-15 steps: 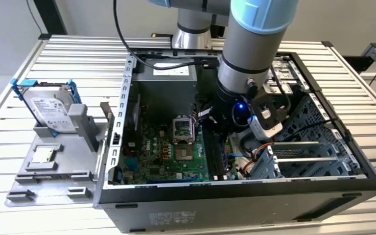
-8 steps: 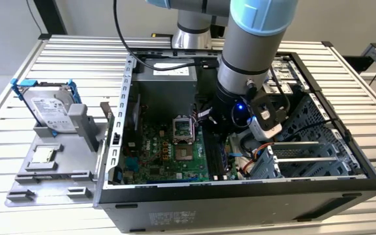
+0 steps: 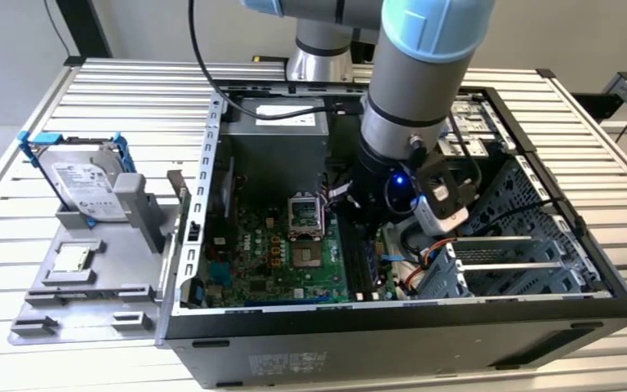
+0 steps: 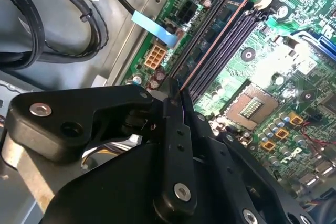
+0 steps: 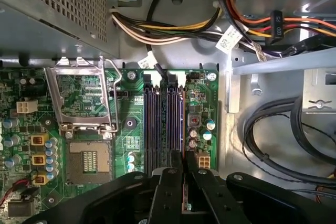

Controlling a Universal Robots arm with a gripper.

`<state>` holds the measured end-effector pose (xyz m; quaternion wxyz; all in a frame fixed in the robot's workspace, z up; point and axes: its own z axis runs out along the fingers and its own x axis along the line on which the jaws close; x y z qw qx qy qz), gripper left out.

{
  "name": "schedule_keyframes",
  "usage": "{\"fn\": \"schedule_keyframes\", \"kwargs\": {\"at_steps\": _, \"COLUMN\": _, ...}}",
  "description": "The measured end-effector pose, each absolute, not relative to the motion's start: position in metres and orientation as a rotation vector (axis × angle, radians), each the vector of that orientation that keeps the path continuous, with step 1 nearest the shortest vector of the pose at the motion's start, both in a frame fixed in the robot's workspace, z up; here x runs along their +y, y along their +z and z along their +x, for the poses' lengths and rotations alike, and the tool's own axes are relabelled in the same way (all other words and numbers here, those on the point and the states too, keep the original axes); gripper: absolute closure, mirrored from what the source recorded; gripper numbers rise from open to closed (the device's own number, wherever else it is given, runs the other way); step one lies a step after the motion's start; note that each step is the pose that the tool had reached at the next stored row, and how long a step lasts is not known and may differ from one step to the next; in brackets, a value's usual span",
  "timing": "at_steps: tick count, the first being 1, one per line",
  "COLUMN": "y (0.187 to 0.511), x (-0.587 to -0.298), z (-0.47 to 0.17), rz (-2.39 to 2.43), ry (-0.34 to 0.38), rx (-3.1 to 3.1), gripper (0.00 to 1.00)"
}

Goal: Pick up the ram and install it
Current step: 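Insert the ram into the slot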

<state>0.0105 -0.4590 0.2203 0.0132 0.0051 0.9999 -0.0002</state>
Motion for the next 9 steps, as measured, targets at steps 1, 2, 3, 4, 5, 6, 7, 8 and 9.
{"fn": "schedule_keyframes", "kwargs": {"at_steps": 1, "y": 0.2198, "x": -0.459, "z": 0.0104, "rz": 0.016, "ry": -0.001, "rx": 3.115, "gripper": 1.0}}
{"fn": "schedule_keyframes", "kwargs": {"at_steps": 2, "y": 0.2194, "x": -0.459, "z": 0.0104, "rz": 0.016, "ry": -0.001, "rx": 3.115, "gripper": 1.0}}
{"fn": "schedule_keyframes", "kwargs": {"at_steps": 3, "y": 0.2192, "x": -0.459, "z": 0.0104, "rz": 0.016, "ry": -0.001, "rx": 3.115, "gripper": 1.0}}
{"fn": "schedule_keyframes", "kwargs": {"at_steps": 4, "y": 0.2186, "x": -0.459, "z": 0.0104, "rz": 0.016, "ry": -0.001, "rx": 3.115, "gripper": 1.0}}
{"fn": "schedule_keyframes", "kwargs": {"at_steps": 5, "y": 0.2179, "x": -0.459, "z": 0.0104, "rz": 0.016, "ry": -0.001, "rx": 3.115, "gripper": 1.0}}
{"fn": "schedule_keyframes", "kwargs": {"at_steps": 6, "y": 0.2175, "x": -0.459, "z": 0.0104, "rz": 0.016, "ry": -0.001, "rx": 3.115, "gripper": 1.0}}
{"fn": "schedule_keyframes", "kwargs": {"at_steps": 7, "y": 0.2174, "x": -0.459, "z": 0.0104, "rz": 0.016, "ry": -0.001, "rx": 3.115, "gripper": 1.0}}
{"fn": "schedule_keyframes", "kwargs": {"at_steps": 8, "y": 0.2171, "x": -0.459, "z": 0.0104, "rz": 0.016, "ry": -0.001, "rx": 3.115, "gripper": 1.0}}
{"fn": "schedule_keyframes", "kwargs": {"at_steps": 9, "y": 0.2167, "x": -0.459, "z": 0.0105, "rz": 0.016, "ry": -0.001, "rx": 3.115, "gripper": 1.0}}
